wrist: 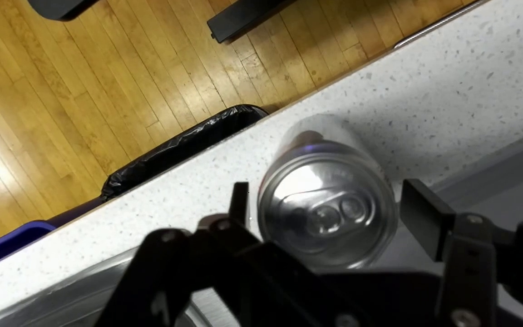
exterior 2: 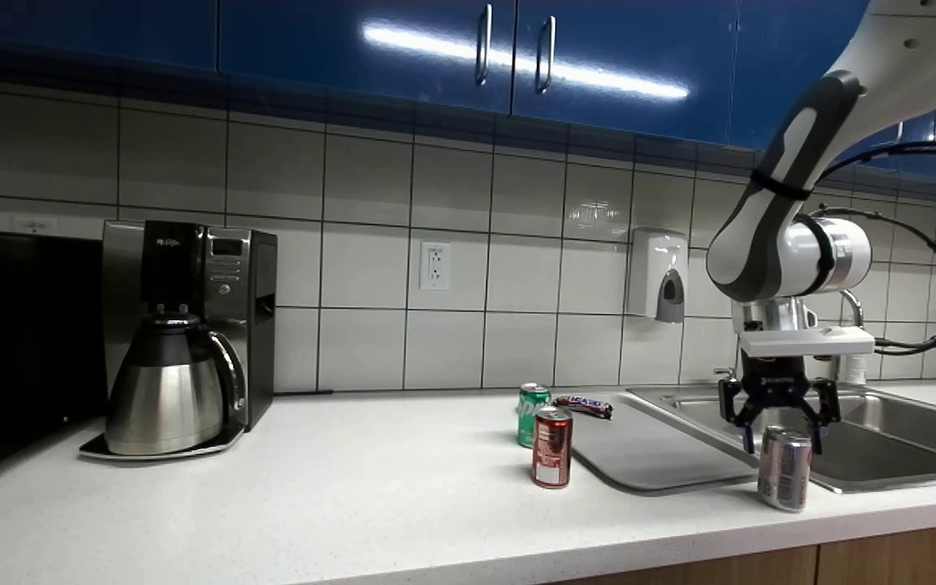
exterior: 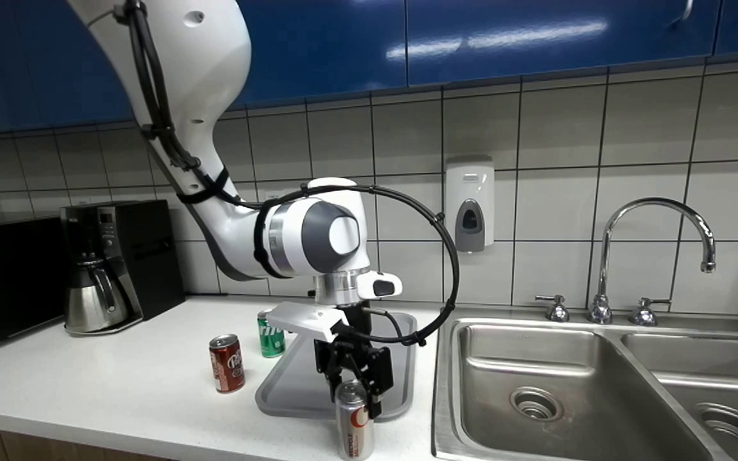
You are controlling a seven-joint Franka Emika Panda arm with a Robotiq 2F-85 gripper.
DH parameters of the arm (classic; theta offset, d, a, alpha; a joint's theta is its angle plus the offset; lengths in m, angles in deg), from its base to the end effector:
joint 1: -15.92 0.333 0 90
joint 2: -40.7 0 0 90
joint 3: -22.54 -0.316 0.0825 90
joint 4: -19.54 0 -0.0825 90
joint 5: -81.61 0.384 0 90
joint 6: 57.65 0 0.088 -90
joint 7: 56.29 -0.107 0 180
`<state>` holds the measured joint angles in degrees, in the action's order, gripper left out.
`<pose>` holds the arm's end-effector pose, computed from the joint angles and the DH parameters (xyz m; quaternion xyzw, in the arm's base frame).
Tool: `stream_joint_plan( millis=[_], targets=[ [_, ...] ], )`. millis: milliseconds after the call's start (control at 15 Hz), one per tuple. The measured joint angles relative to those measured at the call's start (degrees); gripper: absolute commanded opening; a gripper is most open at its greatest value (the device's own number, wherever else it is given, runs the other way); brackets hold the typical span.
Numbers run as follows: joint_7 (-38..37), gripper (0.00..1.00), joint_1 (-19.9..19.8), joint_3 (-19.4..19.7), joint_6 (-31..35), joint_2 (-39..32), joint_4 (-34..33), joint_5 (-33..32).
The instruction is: Remove the cans from the tray and put them on the counter
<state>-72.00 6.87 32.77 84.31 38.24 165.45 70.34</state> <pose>0.4183 -0.1463 0.2456 0.9716 -0.2219 -0.0574 0.0581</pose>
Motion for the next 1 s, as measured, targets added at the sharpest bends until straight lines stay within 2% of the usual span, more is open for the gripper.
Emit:
stream_joint_plan(
  millis=[533,1000],
  targets=[
    [-0.03,1.0,0.26,0.0,-0.05,0.42,-0.74,0.0],
    [0.02,1.0,0.32,0.0,-0.19,5.31,-0.95,0.25]
  ],
)
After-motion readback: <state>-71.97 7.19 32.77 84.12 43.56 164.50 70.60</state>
